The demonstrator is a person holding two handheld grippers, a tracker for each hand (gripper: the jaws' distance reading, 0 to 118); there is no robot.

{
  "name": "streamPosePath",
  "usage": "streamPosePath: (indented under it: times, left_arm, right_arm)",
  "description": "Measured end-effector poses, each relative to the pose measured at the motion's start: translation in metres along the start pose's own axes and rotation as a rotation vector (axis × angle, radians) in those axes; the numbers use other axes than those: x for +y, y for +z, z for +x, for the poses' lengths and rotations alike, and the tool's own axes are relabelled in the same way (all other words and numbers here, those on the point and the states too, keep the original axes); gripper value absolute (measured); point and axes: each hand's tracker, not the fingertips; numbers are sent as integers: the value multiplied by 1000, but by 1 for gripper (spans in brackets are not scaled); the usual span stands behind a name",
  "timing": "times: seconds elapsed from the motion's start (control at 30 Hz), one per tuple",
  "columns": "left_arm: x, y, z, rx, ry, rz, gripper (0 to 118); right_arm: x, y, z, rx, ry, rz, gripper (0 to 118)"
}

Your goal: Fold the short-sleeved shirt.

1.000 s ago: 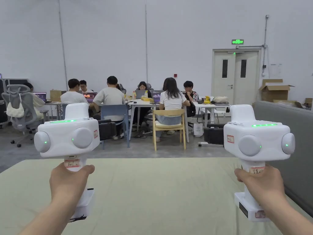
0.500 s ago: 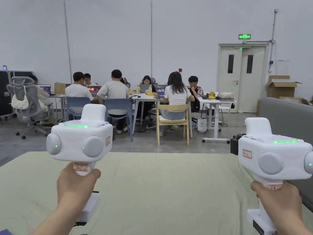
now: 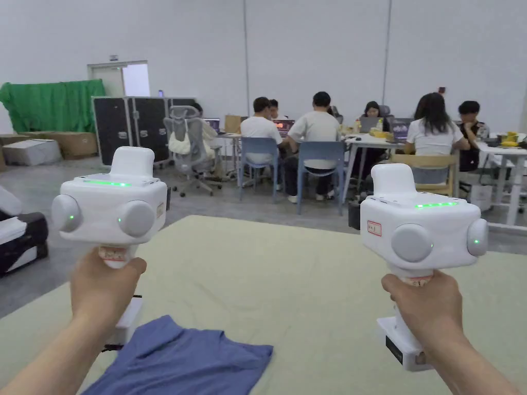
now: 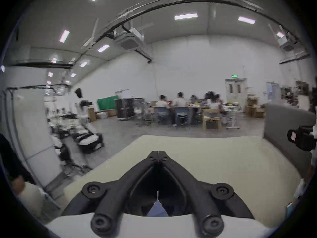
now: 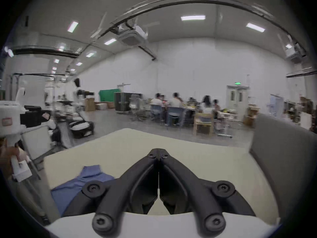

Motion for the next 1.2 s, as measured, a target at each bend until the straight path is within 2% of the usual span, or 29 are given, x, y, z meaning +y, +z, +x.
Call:
streamPosePath:
  times: [0.1,0.2,0.37,0.4,0.47,0.5,0.53,0.6,0.83,0.9,0.93,1.03,1.13,1.17,1.2]
  left_arm:
    - [-9,11,-46,63,27,-20,0]
    - [-16,13,-68,98,17,-38,0]
    - [-35,2,-69,97,-8,-67,0]
    - [-40,-7,-64,80,-4,-100,9]
    - [-56,-32,-52,11,16,-216,98]
    - [-72,-44,-46,-78,34,-296,103]
    - [-88,-58,-33,-131,40,-339,103]
    - [-125,-85,2,-105,-39,-418,103]
    - [-279,-169,105,-250,-169,-753,103]
    - [-320,-192,118,-270,-193,-834,103]
    - [-339,-201,126,-265,-204,-868,103]
    - [-375,-212,138,-308,-211,-898,103]
    - [-378,-205,127,-336,-164,-782,101]
    - [-378,-203,122,-367,-142,-781,92]
    - [-378,-205,116,-422,-87,-819,70]
  right_arm:
    - [-1,-20,-44,73,-9,-15,3]
    - [-5,-32,-69,115,7,-41,3]
    - [-11,-39,-71,149,0,-57,3]
    - [-13,-40,-66,150,-2,-61,3]
    - [-20,-41,-54,144,2,-69,3]
    - [-24,-42,-46,140,13,-77,3]
    - [-30,-43,-37,129,28,-88,3]
    - [-44,-43,-19,109,42,-113,3]
    - [-118,-76,54,42,64,-291,3]
    - [-144,-89,68,16,52,-336,3]
    - [-161,-97,75,18,16,-373,3]
    - [-206,-115,87,54,-75,-460,3]
    - [-245,-129,87,66,-80,-502,3]
    - [-254,-132,86,75,-86,-518,3]
    - [-264,-136,85,92,-96,-534,3]
